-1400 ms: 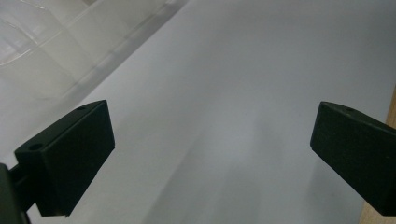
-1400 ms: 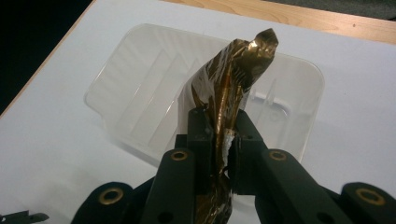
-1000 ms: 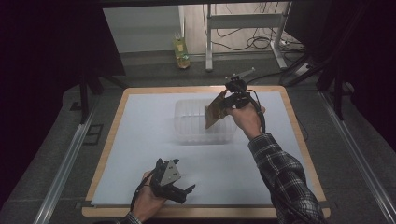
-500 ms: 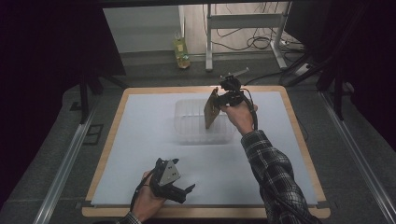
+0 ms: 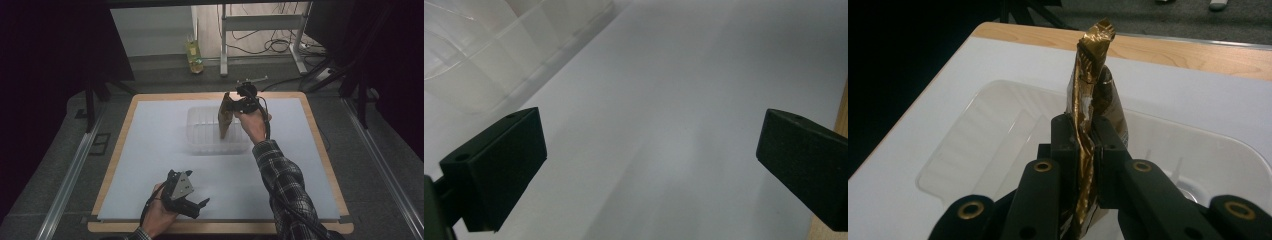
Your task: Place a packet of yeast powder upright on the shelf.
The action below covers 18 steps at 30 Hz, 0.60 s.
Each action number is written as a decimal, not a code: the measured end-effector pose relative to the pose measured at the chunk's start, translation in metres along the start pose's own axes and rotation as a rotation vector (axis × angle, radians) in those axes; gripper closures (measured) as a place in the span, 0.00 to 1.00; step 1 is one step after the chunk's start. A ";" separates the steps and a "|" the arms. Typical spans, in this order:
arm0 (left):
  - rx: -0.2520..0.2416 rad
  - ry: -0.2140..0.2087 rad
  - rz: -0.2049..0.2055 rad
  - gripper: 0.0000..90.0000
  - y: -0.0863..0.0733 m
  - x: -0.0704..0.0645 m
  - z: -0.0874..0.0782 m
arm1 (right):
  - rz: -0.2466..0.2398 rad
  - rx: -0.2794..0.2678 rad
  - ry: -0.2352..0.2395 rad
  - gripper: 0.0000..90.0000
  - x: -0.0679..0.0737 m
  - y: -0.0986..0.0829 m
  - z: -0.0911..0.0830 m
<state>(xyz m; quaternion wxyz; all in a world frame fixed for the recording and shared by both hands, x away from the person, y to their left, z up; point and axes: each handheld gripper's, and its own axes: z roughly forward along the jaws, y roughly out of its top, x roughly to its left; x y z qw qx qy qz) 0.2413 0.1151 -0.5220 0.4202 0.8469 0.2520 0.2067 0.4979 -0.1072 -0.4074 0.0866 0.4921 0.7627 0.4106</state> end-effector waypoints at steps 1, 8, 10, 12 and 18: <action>0.001 -0.001 0.000 0.00 0.000 0.000 0.000 | 0.000 0.003 0.002 0.92 0.000 0.000 0.000; 0.002 0.000 0.004 0.00 0.000 -0.001 0.000 | 0.012 -0.008 0.012 0.90 -0.004 -0.002 0.000; -0.003 0.003 -0.001 0.00 0.000 0.000 0.000 | 0.020 -0.021 0.016 0.88 -0.005 -0.003 -0.001; -0.004 0.006 -0.001 0.00 0.000 0.000 -0.001 | 0.021 -0.029 0.020 0.84 -0.008 -0.003 -0.002; 0.006 0.000 -0.009 0.00 0.001 0.001 -0.001 | -0.018 -0.026 0.010 0.73 -0.008 -0.004 -0.003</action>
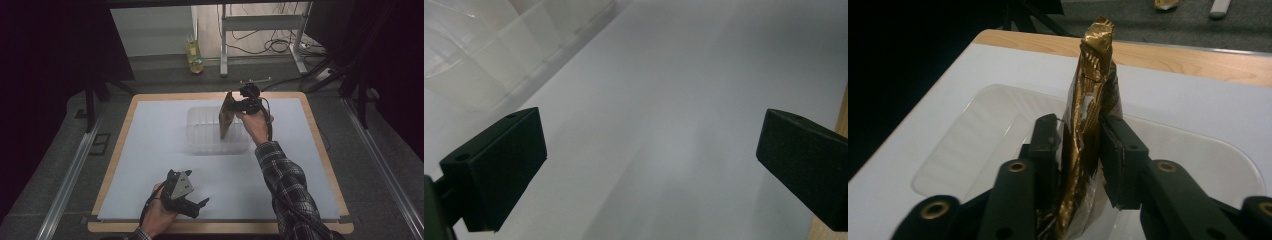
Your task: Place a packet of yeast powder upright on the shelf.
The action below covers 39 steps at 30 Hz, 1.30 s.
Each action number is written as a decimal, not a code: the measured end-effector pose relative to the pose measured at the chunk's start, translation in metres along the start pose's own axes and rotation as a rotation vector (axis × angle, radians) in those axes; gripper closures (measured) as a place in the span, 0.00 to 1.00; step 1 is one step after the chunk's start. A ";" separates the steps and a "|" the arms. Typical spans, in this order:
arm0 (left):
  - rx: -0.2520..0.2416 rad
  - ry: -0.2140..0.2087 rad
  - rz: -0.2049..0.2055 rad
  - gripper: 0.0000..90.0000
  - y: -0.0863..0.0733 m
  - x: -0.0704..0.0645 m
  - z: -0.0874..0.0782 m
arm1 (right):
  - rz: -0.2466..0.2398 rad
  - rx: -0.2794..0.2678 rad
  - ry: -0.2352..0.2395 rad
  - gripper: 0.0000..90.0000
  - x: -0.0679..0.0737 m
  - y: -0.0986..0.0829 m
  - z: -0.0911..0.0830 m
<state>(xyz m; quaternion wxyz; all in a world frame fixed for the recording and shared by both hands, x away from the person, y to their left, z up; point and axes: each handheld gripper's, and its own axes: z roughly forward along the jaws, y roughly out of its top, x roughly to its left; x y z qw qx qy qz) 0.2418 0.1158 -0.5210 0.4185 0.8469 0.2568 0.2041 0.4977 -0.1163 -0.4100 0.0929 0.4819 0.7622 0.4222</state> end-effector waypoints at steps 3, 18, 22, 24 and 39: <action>-0.004 0.000 -0.004 0.00 0.001 0.000 -0.001 | -0.029 -0.005 -0.006 0.67 0.002 -0.001 -0.001; 0.002 0.002 -0.001 0.00 0.000 0.001 -0.001 | -0.121 -0.008 -0.037 0.43 0.006 -0.003 -0.008; 0.002 0.002 0.002 0.00 0.000 0.001 0.000 | -0.143 -0.019 -0.025 0.40 0.008 -0.004 -0.011; 0.001 0.002 0.001 0.00 0.000 0.001 0.000 | -0.148 -0.020 -0.019 0.38 0.010 -0.004 -0.013; -0.004 0.004 0.002 0.00 0.000 0.001 0.000 | -0.231 -0.039 -0.001 0.28 0.019 -0.008 -0.024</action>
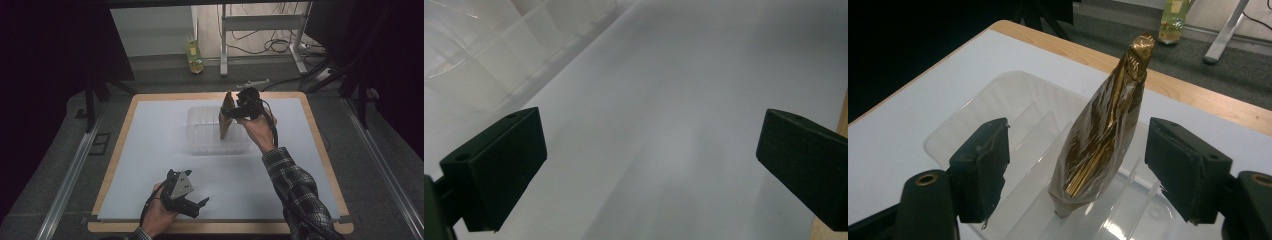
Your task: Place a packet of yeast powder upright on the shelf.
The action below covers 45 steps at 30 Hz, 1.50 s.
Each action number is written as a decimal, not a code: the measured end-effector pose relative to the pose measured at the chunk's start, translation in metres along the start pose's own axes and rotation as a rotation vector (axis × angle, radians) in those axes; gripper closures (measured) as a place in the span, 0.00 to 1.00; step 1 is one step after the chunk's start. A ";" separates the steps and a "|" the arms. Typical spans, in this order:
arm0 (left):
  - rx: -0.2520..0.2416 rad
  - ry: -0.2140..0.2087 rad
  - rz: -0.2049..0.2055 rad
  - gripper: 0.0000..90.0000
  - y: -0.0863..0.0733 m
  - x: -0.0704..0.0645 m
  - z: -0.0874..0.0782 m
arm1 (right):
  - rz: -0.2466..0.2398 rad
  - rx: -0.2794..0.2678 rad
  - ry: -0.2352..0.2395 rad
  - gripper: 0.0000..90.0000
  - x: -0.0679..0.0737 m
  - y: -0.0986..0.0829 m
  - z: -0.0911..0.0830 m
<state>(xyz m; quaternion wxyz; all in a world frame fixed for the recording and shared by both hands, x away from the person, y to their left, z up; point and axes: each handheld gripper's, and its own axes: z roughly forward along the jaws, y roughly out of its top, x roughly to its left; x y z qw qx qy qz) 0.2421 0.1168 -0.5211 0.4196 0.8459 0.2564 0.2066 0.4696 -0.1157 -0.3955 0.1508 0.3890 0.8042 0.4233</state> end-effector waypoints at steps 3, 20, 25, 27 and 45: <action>-0.001 0.000 -0.001 0.00 0.000 0.000 0.000 | -0.012 0.000 0.013 0.27 0.001 -0.001 -0.002; -0.008 -0.015 -0.006 0.00 -0.001 0.000 0.001 | -0.110 -0.001 0.058 0.19 0.013 -0.018 -0.019; -0.008 -0.014 -0.005 0.00 -0.001 0.000 0.001 | -0.127 -0.008 0.066 0.16 0.016 -0.025 -0.024; -0.009 -0.012 -0.008 0.00 -0.001 0.000 0.001 | -0.132 -0.018 0.074 0.15 0.017 -0.028 -0.028; -0.013 -0.015 0.000 0.00 -0.001 -0.001 0.002 | -0.157 -0.014 0.108 0.04 0.016 -0.067 -0.056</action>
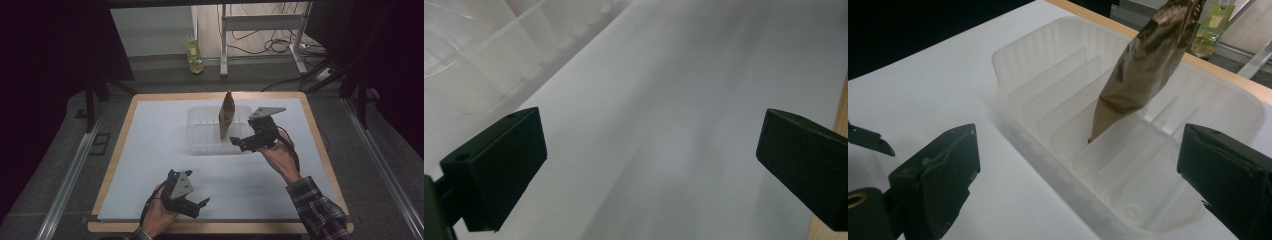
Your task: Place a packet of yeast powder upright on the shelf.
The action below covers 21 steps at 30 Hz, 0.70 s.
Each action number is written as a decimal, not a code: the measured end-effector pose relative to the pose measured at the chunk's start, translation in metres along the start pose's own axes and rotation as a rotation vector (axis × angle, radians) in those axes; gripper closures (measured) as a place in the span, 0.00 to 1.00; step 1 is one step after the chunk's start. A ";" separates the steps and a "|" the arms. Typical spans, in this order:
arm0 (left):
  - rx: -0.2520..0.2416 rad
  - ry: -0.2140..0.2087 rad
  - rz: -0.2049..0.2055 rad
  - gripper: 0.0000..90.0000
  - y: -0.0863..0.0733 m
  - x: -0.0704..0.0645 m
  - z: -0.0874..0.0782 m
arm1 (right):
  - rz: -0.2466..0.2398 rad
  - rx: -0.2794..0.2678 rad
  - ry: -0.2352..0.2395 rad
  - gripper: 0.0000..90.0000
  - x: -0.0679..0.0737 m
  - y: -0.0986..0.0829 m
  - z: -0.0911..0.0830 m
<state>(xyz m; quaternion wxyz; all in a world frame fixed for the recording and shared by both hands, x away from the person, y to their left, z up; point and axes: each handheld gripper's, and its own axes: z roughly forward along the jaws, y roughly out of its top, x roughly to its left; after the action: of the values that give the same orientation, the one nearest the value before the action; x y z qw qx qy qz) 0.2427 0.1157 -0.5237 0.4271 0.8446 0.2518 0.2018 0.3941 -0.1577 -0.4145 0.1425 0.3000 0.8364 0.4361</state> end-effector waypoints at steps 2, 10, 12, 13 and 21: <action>0.001 -0.002 0.003 0.00 0.000 0.000 0.000 | -0.003 0.004 -0.005 0.04 0.002 -0.004 -0.004; 0.004 0.001 -0.002 0.00 0.000 0.000 0.000 | -0.002 0.002 -0.014 0.03 0.005 -0.021 -0.019; 0.007 -0.001 -0.002 0.00 0.000 -0.001 0.000 | 0.002 0.000 -0.013 0.03 0.006 -0.025 -0.023; 0.008 -0.002 -0.001 0.00 0.000 -0.001 0.001 | 0.009 0.000 -0.008 0.03 0.006 -0.027 -0.025; 0.009 -0.001 0.001 0.00 0.000 -0.002 0.002 | 0.005 -0.011 -0.011 0.02 0.009 -0.051 -0.041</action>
<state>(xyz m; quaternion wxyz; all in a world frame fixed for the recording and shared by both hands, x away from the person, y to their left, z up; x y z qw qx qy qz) 0.2422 0.1138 -0.5252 0.4232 0.8469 0.2520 0.2004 0.3477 -0.2012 -0.4325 0.1476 0.3035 0.8325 0.4393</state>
